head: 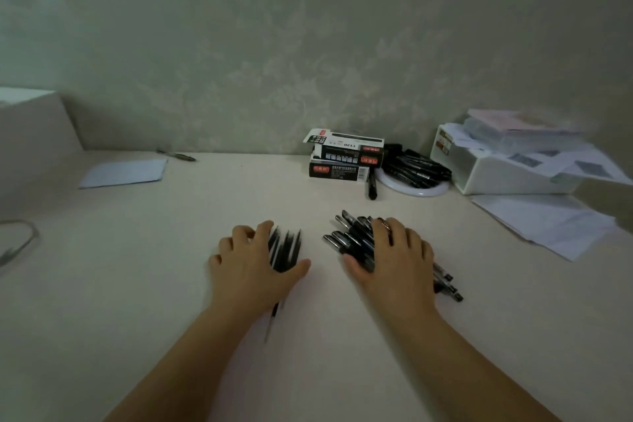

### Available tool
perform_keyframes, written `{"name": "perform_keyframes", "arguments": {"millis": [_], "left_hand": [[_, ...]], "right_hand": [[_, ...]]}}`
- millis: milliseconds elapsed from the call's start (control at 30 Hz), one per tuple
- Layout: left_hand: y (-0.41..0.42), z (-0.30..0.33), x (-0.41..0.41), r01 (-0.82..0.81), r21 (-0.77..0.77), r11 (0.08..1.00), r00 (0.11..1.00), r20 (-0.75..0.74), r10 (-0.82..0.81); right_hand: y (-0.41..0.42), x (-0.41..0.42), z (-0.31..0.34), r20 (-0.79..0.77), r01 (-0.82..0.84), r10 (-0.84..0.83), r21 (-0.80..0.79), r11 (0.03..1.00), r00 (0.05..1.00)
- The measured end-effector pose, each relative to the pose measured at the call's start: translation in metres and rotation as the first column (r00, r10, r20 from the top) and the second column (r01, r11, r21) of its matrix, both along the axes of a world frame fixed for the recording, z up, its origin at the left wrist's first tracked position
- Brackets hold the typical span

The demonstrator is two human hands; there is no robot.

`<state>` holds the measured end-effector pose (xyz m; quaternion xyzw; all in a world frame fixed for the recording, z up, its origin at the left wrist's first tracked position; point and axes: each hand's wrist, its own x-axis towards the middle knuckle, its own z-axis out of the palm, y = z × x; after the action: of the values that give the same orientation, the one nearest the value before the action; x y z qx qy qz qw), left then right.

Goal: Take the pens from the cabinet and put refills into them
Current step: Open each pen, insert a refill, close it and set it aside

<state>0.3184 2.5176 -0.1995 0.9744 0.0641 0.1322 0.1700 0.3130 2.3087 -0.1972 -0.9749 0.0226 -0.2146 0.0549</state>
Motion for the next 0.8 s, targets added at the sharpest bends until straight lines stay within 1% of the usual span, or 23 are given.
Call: {"name": "perform_keyframes", "arguments": {"millis": [67, 133, 267, 333, 467, 633, 800], "left_hand": [[-0.001, -0.001, -0.001, 0.017, 0.031, 0.999, 1.0, -0.015, -0.016], [-0.001, -0.002, -0.001, 0.025, 0.021, 0.999, 0.999, -0.023, -0.024], [-0.003, 0.0, 0.0, -0.001, -0.003, 1.0, 1.0, 0.022, 0.001], [-0.004, 0.002, 0.0, -0.014, -0.002, 1.0, 0.999, 0.03, 0.014], [-0.005, 0.004, 0.002, -0.012, 0.0, 1.0, 1.0, 0.018, 0.012], [-0.008, 0.007, 0.001, -0.029, 0.033, 0.999, 0.999, 0.045, 0.028], [-0.007, 0.007, 0.007, 0.005, 0.011, 1.0, 0.998, 0.068, -0.005]], "right_hand": [[0.001, -0.001, 0.001, 0.021, -0.031, 0.031, 0.011, 0.999, 0.999], [0.0, -0.001, 0.001, 0.014, -0.058, 0.058, 0.019, 0.998, 0.998], [0.001, -0.001, 0.002, 0.039, -0.178, 0.179, -0.004, 0.984, 0.983], [0.0, 0.0, 0.002, 0.049, -0.209, 0.209, -0.011, 0.978, 0.977], [-0.001, 0.003, 0.004, 0.024, -0.179, 0.18, -0.02, 0.984, 0.983], [0.004, 0.003, 0.01, -0.035, -0.148, 0.148, -0.023, 0.989, 0.988], [0.007, 0.006, 0.013, -0.092, -0.175, 0.176, 0.018, 0.984, 0.98]]}}
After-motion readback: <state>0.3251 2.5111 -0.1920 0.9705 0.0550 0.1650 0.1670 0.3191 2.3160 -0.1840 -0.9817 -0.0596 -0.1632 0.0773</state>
